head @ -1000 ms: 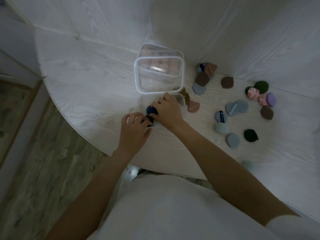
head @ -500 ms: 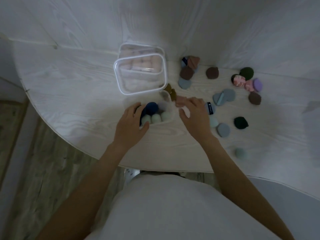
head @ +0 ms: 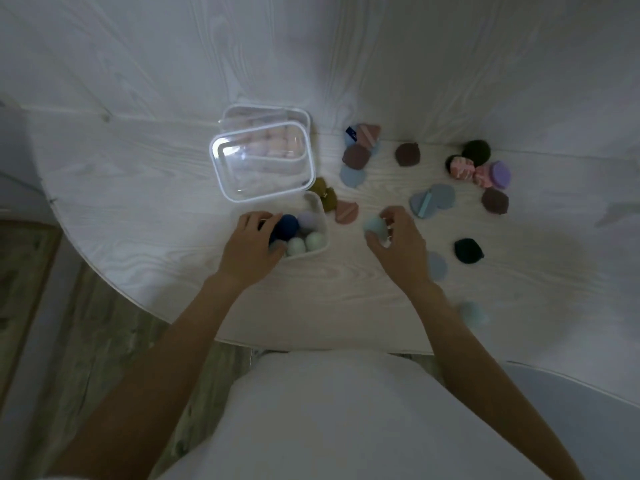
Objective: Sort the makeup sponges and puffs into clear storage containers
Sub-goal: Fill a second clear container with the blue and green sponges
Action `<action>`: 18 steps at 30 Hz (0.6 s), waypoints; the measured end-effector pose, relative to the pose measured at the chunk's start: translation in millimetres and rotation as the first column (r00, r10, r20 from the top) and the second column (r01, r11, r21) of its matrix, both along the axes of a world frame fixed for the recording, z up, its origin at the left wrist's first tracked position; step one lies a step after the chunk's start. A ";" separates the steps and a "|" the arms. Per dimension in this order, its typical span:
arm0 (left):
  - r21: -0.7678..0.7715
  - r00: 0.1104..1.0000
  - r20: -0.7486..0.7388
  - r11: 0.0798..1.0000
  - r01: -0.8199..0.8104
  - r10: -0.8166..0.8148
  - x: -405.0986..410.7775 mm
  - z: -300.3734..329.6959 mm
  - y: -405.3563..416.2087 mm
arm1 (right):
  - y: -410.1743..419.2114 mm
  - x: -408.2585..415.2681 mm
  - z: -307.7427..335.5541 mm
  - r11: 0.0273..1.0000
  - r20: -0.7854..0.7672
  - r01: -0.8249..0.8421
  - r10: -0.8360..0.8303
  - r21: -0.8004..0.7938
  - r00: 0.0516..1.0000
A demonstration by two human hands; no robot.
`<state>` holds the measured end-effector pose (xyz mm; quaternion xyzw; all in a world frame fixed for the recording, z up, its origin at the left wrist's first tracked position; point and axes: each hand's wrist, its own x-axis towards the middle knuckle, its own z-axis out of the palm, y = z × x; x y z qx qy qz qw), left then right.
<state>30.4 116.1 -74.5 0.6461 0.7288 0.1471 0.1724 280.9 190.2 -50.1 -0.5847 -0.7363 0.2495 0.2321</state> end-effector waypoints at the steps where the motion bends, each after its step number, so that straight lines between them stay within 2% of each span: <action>1: 0.003 1.000 0.010 1.000 0.010 -0.010 0.7 0.1 2.5 | 2.4 -16.0 5.7 0.999 -0.075 -0.050 0.050 0.010 0.996; 3: 0.011 0.999 0.018 1.000 0.028 -0.028 2.9 0.1 7.2 | 10.0 -47.3 11.1 0.989 -0.157 -0.148 0.151 0.031 0.976; 6: -0.032 0.999 0.003 0.999 0.036 -0.036 6.5 1.4 9.7 | 23.2 -87.5 10.0 0.958 -0.146 -0.263 0.277 0.111 0.950; 8: -0.093 0.997 -0.013 0.993 0.074 -0.075 6.0 2.4 8.4 | 27.7 -104.0 3.2 0.892 -0.018 -0.405 0.417 0.202 0.909; 11: -0.127 0.992 -0.035 0.985 0.119 -0.124 1.9 -0.9 3.9 | 31.0 -110.8 -12.5 0.727 0.272 -0.651 0.595 0.220 0.756; 12: -0.122 0.991 -0.037 0.985 0.119 -0.125 1.3 -2.0 2.9 | 31.6 -109.0 -17.4 0.701 0.336 -0.686 0.610 0.193 0.718; 14: -0.066 0.994 -0.040 0.993 0.095 -0.098 -0.3 -4.6 0.5 | 33.3 -106.2 -22.2 0.712 0.422 -0.681 0.572 0.171 0.703; 18: 0.013 0.997 0.011 0.997 0.079 -0.079 0.1 -9.3 -2.9 | 32.9 -118.4 -5.8 0.750 0.443 -0.653 0.551 0.108 0.707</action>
